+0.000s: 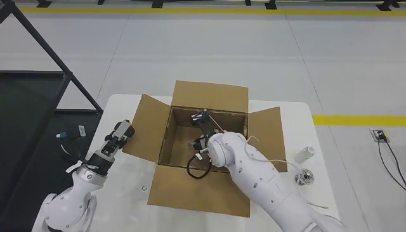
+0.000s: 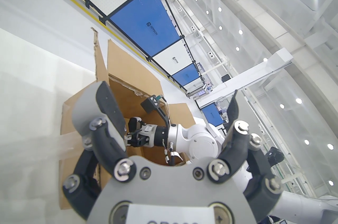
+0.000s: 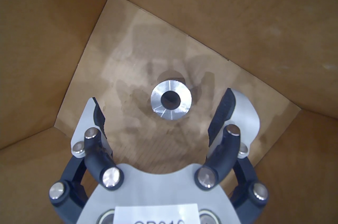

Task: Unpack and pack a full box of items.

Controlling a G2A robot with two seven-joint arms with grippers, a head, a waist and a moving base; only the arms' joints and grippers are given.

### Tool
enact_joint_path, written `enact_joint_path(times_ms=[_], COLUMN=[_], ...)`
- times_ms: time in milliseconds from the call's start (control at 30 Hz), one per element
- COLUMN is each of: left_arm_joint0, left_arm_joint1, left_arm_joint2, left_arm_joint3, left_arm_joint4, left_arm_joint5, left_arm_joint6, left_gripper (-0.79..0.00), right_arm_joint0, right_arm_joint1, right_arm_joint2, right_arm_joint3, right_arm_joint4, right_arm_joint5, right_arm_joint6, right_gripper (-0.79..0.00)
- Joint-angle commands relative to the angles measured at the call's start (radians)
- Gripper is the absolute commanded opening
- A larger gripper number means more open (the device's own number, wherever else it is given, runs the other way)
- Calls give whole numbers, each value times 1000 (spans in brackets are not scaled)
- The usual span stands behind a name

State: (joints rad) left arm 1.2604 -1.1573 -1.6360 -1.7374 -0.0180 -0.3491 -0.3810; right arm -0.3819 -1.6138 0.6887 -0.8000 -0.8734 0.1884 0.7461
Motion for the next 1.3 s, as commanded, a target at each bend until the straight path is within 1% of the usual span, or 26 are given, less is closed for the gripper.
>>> enact_joint_path(times_ms=[0, 33, 67, 100, 133, 167, 200, 300, 367, 400, 467, 500, 533, 733, 900, 1067, 1200, 1267], left_arm_joint0=[0, 0, 0, 0, 0, 0, 0, 0, 0, 0, 0, 0, 0, 0, 0, 0, 0, 0], left_arm_joint1=[0, 0, 0, 0, 0, 0, 0, 0, 0, 0, 0, 0, 0, 0, 0, 0, 0, 0], left_arm_joint2=[0, 0, 0, 0, 0, 0, 0, 0, 0, 0, 0, 0, 0, 0, 0, 0, 0, 0], left_arm_joint3=[0, 0, 0, 0, 0, 0, 0, 0, 0, 0, 0, 0, 0, 0, 0, 0, 0, 0], left_arm_joint4=[0, 0, 0, 0, 0, 0, 0, 0, 0, 0, 0, 0, 0, 0, 0, 0, 0, 0], left_arm_joint5=[0, 0, 0, 0, 0, 0, 0, 0, 0, 0, 0, 0, 0, 0, 0, 0, 0, 0], left_arm_joint6=[0, 0, 0, 0, 0, 0, 0, 0, 0, 0, 0, 0, 0, 0, 0, 0, 0, 0], left_gripper=[0, 0, 0, 0, 0, 0, 0, 0, 0, 0, 0, 0, 0, 0, 0, 0, 0, 0], right_arm_joint0=[11, 16, 22, 26, 30, 34, 38, 45, 48, 50, 53, 54, 54, 46, 7, -82, -191, -253], right_arm_joint1=[-9, -14, -19, -23, -28, -32, -36, -46, -51, -53, -56, -58, -59, -53, -24, 25, 70, 89], right_arm_joint2=[-1, -1, -2, -3, -3, -4, -4, -2, -1, 0, 2, 4, 5, 26, 64, 132, 207, 250], right_arm_joint3=[34, 50, 66, 80, 93, 104, 115, 141, 154, 159, 168, 171, 172, 133, 16, -190, -403, -518], right_arm_joint4=[12, 20, 24, 26, 30, 33, 37, 46, 49, 49, 48, 47, 45, 22, -33, -119, -203, -224], right_arm_joint5=[-12, -19, -24, -27, -31, -36, -39, -52, -60, -63, -68, -69, -70, -68, -58, -42, -41, -64], right_arm_joint6=[-11, -15, -19, -22, -26, -27, -31, -42, -46, -49, -52, -54, -57, -74, -55, 10, 73, 103], right_gripper=[0, -99, -160, -166, -194, -259, -400, -539, -613, -674, -733, -776, -785, -785, -785, -785, -785, -785])
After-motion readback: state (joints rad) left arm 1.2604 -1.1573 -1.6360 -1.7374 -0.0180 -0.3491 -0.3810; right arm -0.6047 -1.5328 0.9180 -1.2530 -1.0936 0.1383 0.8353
